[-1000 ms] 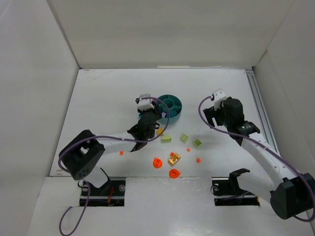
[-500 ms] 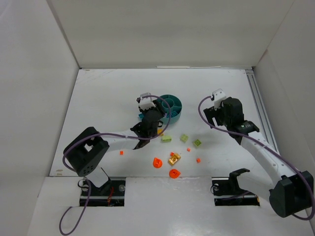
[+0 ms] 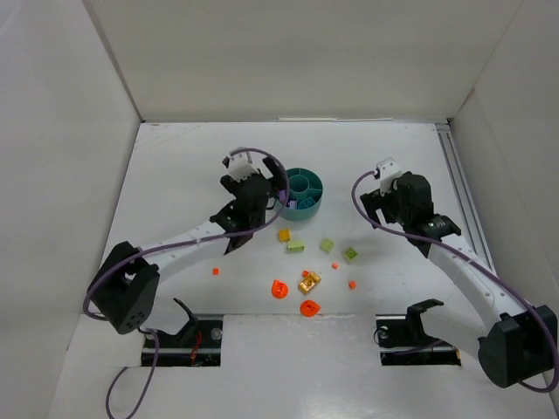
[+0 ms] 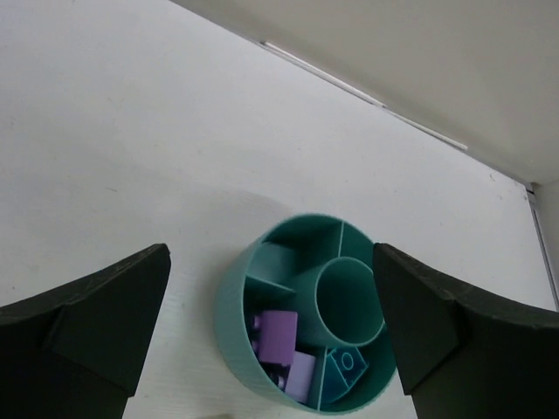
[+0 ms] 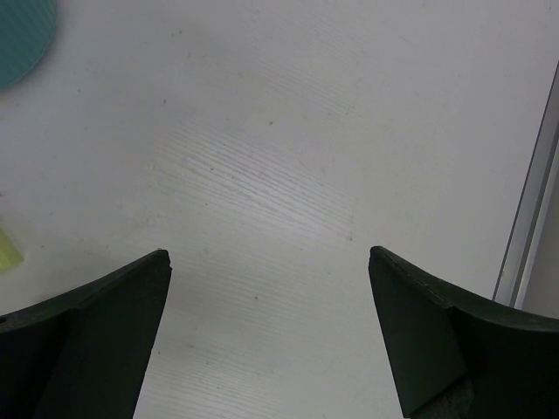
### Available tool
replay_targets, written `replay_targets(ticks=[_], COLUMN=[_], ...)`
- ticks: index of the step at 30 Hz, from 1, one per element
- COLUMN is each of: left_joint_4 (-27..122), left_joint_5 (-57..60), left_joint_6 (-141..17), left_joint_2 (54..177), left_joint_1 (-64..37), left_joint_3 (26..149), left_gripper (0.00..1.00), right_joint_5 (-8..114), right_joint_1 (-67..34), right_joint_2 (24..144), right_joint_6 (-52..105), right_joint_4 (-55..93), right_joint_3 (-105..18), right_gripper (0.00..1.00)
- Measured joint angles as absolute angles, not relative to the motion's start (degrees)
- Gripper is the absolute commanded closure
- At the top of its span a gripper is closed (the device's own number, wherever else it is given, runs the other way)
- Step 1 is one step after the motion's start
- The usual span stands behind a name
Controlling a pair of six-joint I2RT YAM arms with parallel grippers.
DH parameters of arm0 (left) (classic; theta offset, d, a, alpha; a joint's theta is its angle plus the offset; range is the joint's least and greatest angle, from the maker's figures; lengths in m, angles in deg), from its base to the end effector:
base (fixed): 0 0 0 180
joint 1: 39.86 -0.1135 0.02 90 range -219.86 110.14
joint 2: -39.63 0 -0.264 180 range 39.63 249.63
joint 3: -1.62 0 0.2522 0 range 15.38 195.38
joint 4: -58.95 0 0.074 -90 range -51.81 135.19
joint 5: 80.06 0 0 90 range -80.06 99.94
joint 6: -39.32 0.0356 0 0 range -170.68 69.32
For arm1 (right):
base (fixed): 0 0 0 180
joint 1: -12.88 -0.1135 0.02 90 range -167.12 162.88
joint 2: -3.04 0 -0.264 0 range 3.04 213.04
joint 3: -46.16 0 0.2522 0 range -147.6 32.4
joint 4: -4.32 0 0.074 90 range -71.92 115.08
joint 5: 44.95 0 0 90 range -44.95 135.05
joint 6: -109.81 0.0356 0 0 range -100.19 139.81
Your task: Sort the legos into containers by color
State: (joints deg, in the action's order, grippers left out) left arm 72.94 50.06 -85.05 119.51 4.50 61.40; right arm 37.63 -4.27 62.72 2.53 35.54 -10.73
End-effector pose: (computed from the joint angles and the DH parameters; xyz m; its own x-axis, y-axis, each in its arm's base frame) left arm 0.2385 -0.2011 0.2759 -0.1060 -0.5001 -0.8594 0.0202 0.8630 -0.5047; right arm 0.2204 0.0632 0.2680 -0.4539 -0.4483 -0.7701 -0.3403 0.8859 -0.3152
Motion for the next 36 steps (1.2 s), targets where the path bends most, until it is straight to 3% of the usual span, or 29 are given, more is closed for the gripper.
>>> replay_targets(ticks=[9,15,24,30,36], left_joint_4=[44.81,35.76,31.34,29.79,28.59], left_joint_5=[33.77,27.81,25.58,23.54,21.58], left_joint_6=[-92.59,-92.78,-93.00,-92.94,-92.92], left_joint_2=[128.08,136.08,142.28,146.46,146.92], left_joint_1=[-15.41,-15.50,-15.20,-15.20,-15.20], left_joint_3=[77.82,78.47,84.05,86.65,86.78], left_gripper=[0.01,0.22,0.34,0.36,0.52], right_joint_5=[35.47,30.68,27.58,26.57,26.27], right_joint_1=[-4.27,-3.57,-3.20,-2.74,-1.67], right_joint_2=[61.52,63.51,68.53,68.56,68.56], right_joint_6=[3.19,5.96,7.65,7.84,7.84], right_joint_4=[35.56,37.33,39.71,40.45,40.63], right_joint_3=[-10.73,-12.79,-15.41,-15.41,-15.41], right_gripper=[0.00,0.00,0.00,0.00,0.00])
